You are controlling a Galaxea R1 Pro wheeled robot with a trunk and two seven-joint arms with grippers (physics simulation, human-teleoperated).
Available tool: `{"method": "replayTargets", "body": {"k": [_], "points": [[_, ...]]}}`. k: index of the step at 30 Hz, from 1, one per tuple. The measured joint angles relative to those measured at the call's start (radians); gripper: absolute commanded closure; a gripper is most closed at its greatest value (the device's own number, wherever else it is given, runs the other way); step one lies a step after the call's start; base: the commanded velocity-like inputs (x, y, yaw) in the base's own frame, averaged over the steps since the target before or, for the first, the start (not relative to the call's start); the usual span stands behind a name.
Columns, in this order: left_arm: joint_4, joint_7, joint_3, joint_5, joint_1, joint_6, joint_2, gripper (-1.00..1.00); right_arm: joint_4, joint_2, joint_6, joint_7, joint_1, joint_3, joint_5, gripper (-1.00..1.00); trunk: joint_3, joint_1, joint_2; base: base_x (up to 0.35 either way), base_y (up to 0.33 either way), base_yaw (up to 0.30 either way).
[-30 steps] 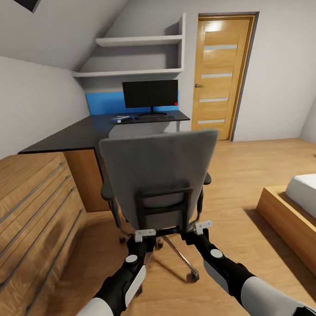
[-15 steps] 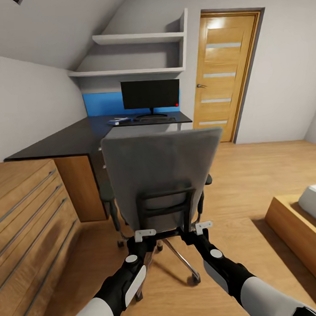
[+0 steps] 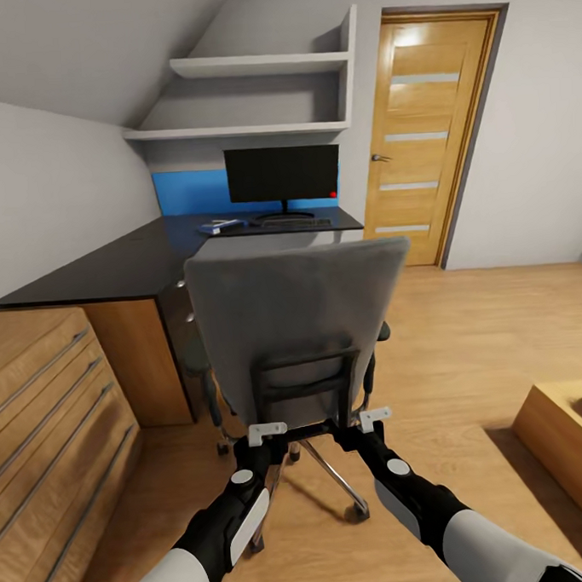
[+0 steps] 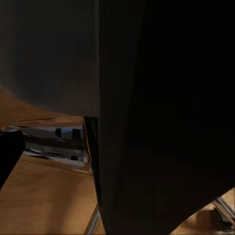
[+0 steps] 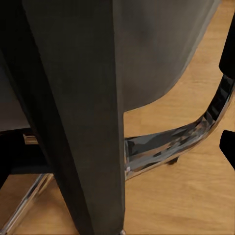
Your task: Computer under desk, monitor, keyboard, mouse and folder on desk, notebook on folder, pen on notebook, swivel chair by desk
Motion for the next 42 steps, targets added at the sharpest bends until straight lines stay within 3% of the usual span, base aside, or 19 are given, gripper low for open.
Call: {"method": "replayTargets", "body": {"k": [42], "points": [[0.000,0.000,-0.001,-0.002,0.000,0.000,0.000,-1.00,0.000,-0.002,0.000,0.001,0.000,-0.002,0.001,-1.00,0.000,0.000,0.000,0.325,0.000,0.000]]}}
